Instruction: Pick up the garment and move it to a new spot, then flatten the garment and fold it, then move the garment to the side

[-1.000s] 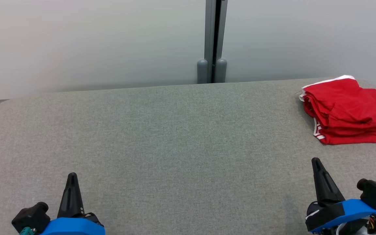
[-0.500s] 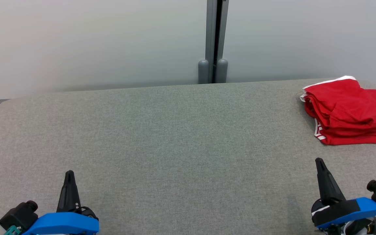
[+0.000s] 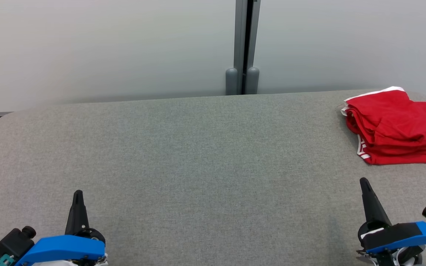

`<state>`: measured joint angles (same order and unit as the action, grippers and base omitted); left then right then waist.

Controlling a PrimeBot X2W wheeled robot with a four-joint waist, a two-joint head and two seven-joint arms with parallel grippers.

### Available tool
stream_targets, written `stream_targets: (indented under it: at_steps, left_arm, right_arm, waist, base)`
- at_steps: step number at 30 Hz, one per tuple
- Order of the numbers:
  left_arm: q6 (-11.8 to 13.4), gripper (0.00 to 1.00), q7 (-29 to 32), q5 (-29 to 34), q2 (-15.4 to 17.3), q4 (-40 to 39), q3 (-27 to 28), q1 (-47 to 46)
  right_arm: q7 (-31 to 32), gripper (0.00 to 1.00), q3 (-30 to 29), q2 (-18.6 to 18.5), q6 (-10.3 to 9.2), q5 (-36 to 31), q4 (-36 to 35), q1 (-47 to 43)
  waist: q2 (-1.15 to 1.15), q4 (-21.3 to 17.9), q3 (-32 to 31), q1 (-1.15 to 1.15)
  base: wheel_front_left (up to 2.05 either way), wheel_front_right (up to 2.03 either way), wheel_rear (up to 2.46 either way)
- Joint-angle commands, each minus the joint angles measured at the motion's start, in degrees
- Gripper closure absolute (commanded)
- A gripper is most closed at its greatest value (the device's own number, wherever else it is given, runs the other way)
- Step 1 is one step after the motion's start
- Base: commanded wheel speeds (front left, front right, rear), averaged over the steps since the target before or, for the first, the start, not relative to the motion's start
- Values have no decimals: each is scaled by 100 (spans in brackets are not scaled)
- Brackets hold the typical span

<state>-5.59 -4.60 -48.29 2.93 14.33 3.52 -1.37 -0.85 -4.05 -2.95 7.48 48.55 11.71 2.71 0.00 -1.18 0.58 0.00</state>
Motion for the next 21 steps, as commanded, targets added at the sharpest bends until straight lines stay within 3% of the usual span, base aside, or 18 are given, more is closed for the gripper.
stream_targets:
  at_steps: [1,21]
  left_arm:
    - [-26,100,54,-200,8,-82,56,-159]
    - [-84,100,396,-1539,3,-72,134,-284]
  right_arm:
    - [32,100,-27,-5,1,206,-50,168]
    - [263,100,-103,-1,2,1535,41,244]
  waist:
    - [0,2,-1,0]
    - [0,31,-10,0]
  base:
    - [0,0,0]
    - [0,0,0]
